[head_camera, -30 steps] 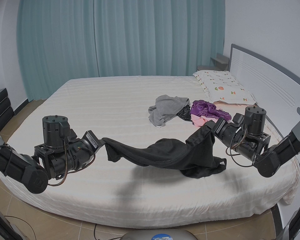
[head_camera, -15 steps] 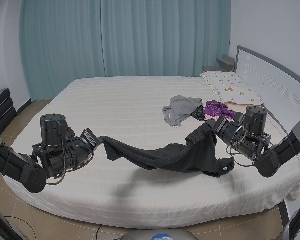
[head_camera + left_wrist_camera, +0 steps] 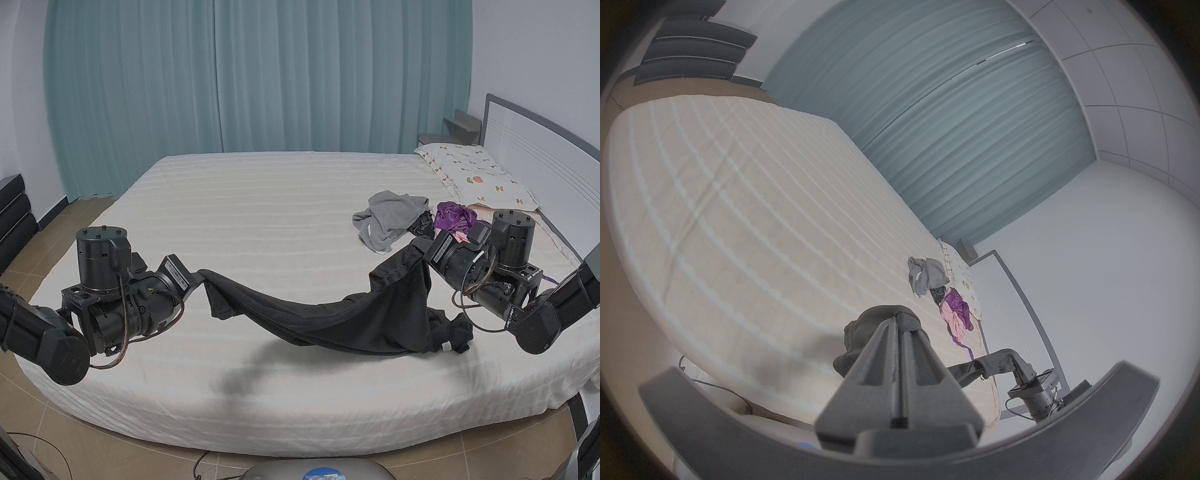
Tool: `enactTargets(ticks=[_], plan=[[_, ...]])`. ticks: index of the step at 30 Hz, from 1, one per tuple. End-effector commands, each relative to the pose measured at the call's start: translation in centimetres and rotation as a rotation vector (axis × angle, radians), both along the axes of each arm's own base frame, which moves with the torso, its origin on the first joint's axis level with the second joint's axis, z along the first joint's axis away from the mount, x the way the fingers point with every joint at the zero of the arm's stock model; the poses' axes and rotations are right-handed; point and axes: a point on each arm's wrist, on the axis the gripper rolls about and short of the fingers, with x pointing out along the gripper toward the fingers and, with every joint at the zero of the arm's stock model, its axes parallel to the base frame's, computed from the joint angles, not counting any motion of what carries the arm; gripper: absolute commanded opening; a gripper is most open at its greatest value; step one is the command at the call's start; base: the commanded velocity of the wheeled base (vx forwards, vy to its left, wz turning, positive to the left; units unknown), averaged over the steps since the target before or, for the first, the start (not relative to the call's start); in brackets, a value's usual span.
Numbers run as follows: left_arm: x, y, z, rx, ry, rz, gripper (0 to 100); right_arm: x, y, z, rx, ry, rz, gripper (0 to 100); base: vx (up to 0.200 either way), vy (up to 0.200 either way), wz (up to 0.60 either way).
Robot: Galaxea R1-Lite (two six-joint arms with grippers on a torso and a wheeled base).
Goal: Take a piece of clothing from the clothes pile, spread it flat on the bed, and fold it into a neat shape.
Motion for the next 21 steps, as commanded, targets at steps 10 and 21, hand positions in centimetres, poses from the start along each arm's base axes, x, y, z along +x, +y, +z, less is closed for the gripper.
enactTargets(ticks=[10, 21], plan=[[-0.05, 0.06, -0.04, 0.0, 0.002, 0.001, 0, 0.12, -0.03, -0.16, 0.005, 0.006, 0.003, 0, 0.0, 0.2, 0.0], [-0.28, -0.04, -0.35, 0.006, 0.016, -0.005, 0, 0.31, 0.14, 0.54, 0.007, -0.014, -0.001, 0, 0.0, 0.145, 0.0]])
